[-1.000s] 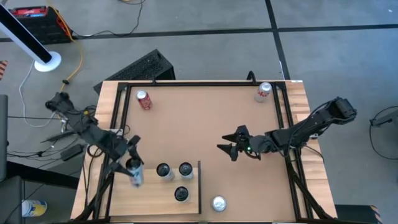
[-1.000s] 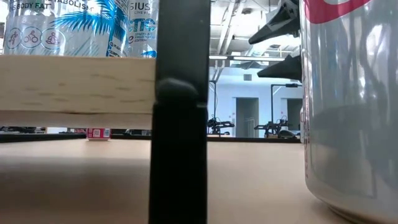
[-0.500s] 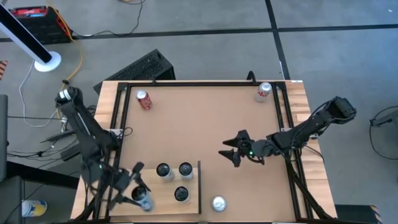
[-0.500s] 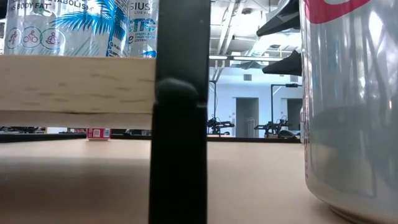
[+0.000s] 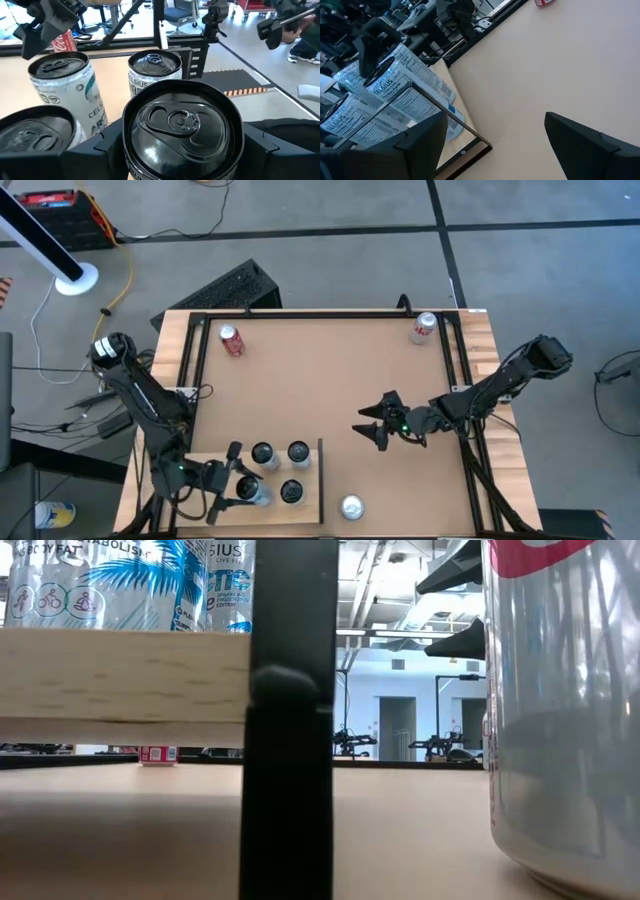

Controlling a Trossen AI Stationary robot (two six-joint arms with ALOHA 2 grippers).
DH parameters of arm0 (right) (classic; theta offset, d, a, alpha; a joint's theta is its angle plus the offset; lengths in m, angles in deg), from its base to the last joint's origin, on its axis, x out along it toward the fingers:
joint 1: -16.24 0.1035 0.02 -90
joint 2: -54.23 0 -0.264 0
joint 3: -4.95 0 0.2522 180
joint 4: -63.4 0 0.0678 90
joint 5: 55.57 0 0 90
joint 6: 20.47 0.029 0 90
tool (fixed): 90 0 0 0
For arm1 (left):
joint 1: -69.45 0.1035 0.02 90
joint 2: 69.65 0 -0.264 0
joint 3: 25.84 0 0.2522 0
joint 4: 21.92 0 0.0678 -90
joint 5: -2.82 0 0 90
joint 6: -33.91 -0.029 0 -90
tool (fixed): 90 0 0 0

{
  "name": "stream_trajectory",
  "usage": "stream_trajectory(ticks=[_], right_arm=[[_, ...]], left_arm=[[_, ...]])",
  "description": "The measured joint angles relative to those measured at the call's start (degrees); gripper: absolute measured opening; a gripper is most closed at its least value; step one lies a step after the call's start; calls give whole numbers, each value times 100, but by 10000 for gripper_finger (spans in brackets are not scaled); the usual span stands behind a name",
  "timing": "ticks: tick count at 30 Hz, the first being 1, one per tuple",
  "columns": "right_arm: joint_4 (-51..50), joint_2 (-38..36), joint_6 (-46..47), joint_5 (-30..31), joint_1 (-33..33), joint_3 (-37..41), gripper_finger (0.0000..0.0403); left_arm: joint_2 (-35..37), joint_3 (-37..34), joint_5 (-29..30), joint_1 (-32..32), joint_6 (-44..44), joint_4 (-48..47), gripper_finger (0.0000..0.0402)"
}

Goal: Place canned beverage on shelf
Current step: Put the white and pink soda can on the shelf aligned with the other white and pink soda can

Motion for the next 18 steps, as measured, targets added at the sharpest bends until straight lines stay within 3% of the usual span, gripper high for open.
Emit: stream_trajectory(ticks=[11, 18], right_arm=[[17, -2, 22, -153, 37, 0, 356], [15, -2, 22, -166, 35, 0, 356]], left_arm=[[-272, 126, -108, 187, -62, 81, 230], [-367, 187, -502, 409, 38, -212, 230]])
